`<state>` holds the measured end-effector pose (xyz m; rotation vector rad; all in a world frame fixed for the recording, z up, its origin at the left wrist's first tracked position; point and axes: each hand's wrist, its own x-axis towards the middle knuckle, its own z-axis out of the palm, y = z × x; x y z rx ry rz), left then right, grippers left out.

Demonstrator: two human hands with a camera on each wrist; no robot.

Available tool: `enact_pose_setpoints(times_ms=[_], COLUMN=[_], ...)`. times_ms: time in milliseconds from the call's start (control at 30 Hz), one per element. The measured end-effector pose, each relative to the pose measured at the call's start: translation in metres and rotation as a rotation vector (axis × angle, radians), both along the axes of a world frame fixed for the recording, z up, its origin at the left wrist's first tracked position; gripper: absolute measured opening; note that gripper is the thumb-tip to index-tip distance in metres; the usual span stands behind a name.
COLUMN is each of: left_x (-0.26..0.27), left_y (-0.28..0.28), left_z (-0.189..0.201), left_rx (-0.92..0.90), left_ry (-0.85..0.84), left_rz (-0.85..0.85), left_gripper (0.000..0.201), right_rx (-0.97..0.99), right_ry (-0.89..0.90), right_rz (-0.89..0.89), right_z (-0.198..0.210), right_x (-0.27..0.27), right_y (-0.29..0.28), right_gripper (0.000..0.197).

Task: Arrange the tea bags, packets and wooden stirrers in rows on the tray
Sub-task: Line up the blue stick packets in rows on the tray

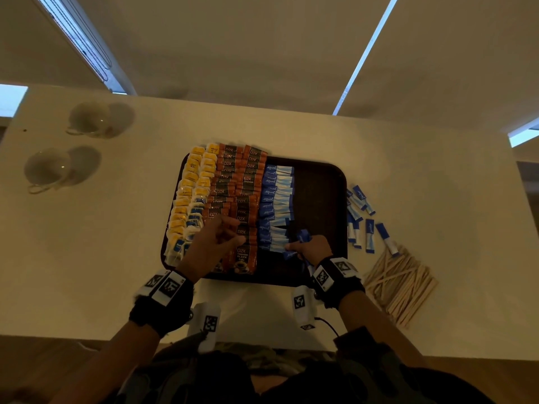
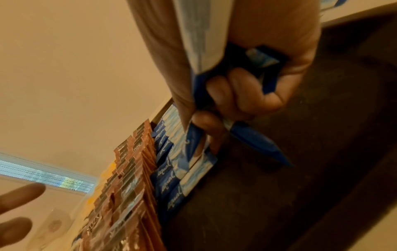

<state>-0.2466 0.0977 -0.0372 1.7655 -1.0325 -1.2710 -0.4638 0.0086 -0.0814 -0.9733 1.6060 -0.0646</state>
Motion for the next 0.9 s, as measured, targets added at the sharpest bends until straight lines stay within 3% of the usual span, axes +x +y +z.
enact_pose_setpoints(times_ms=[67,200,333,467,567,767,900], left_x=[-0.001,-0.001,-0.009,-0.033,-0.049,-0.047,-0.033], left_y=[-0.001,-0.001,-0.005,-0.016,-0.022,-0.020,-0.012], left_z=[0.001,0.002,0.010,0.022,0.025,0.030,0.037], left_rx=[-0.002,-0.006,-0.050,0.032,0.038,-0.046,-0.072], left_ry=[-0.018,-0.082,-0.109,-0.052,0.017,0.062,0.092], left_rz=[-0.007,-0.023,-0.072,-0.280,-0.338,-0.296,-0.074], left_gripper=[0.029,0.026,0.003,0.016,0.018,0.006,0.009], right_rx=[-0.021,-0.085,-0.151,-0.217,-0.241,-0.054,0.023], right_ry=[-0.014,-0.055,-0.168,-0.245,-0.268,-0.386,-0.505], right_rz=[-0.017,-0.044,-0.098,-0.040,-0.043,-0.020,0.010], right_z=[-0.001,0.001,0.015,0.034,0.044,0.060,0.068], right_x=[0.000,-0.005,-0.009,0.004,0.015,0.011,0.002], right_y=[0.002,0.006,0.008,0.015,0.020,0.022,0.025], right_gripper=[0.045,0.027,0.020,0.023,0.025,0.032,0.035])
